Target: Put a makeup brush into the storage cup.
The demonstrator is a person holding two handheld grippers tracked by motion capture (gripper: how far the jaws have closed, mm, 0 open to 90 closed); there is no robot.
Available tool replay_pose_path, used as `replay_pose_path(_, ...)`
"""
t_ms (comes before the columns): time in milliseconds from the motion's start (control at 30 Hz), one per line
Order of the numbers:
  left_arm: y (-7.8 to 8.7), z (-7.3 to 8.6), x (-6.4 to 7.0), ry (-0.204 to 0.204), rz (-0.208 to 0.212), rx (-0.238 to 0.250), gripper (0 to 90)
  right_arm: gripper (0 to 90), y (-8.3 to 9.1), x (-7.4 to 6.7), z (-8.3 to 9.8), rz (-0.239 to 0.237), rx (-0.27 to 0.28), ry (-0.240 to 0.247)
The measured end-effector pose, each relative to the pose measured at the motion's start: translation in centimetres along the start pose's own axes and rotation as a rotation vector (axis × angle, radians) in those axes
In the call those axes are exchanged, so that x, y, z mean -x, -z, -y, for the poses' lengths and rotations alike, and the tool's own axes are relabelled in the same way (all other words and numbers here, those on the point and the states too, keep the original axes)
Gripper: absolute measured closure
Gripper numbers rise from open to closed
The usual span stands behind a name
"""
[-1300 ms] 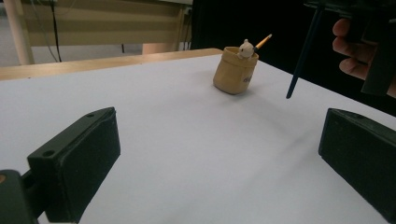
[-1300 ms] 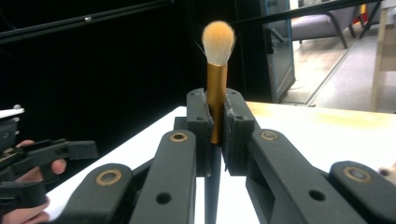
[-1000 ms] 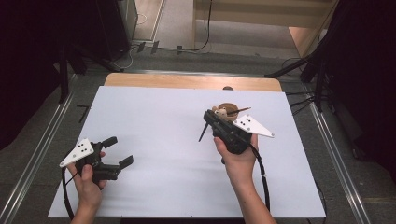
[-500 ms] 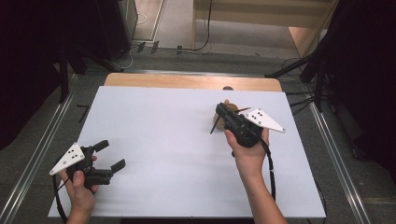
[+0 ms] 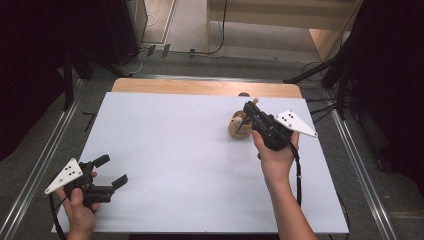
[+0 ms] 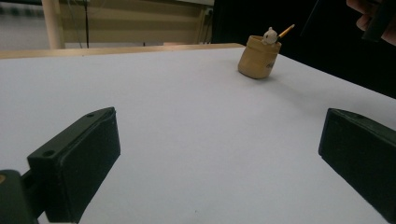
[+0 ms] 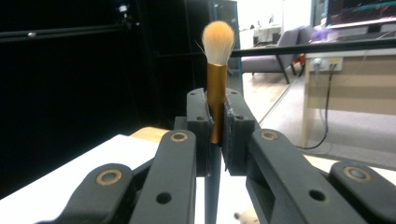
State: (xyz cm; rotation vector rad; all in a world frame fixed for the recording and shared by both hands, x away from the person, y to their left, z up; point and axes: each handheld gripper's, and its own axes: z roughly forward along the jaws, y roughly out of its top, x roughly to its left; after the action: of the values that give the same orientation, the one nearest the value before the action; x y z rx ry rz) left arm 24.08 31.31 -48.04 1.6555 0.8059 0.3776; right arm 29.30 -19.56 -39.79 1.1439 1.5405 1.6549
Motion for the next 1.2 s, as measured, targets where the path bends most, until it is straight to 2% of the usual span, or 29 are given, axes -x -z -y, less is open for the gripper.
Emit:
replay_pose_path(200, 0.2, 0.2, -0.2, 0.011, -0.004, 0.000, 0.0, 84.9, 0.0, 1.1, -0.4, 0.041, 0.020, 0.025)
replay_pose_path(367, 0.1, 0.2, -0.2, 0.004, 0.000, -0.007, 0.0, 84.9, -0.2, 1.9, -0.4, 0.072, 0.029, 0.048)
replay_pose_path(533, 0.1, 0.2, -0.2, 0.006, -0.002, -0.007, 0.0, 84.9, -0.6, 2.6, 0.1, 0.101, 0.030, 0.091)
replay_pose_path(733, 0.1, 0.2, -0.2, 0.005, 0.000, -0.009, 0.0, 84.9, -1.3, 3.5, 0.8, 0.108, 0.022, 0.101)
replay_pose_path(1033, 0.0, 0.2, -0.2, 0.006, 0.004, -0.009, 0.0, 84.9, -2.6, 4.1, 1.9, 0.109, 0.016, 0.149)
replay_pose_path(1200, 0.0, 0.2, -0.2, 0.003, 0.004, -0.011, 0.0, 84.9, -3.0, 4.4, 2.3, 0.117, 0.009, 0.135)
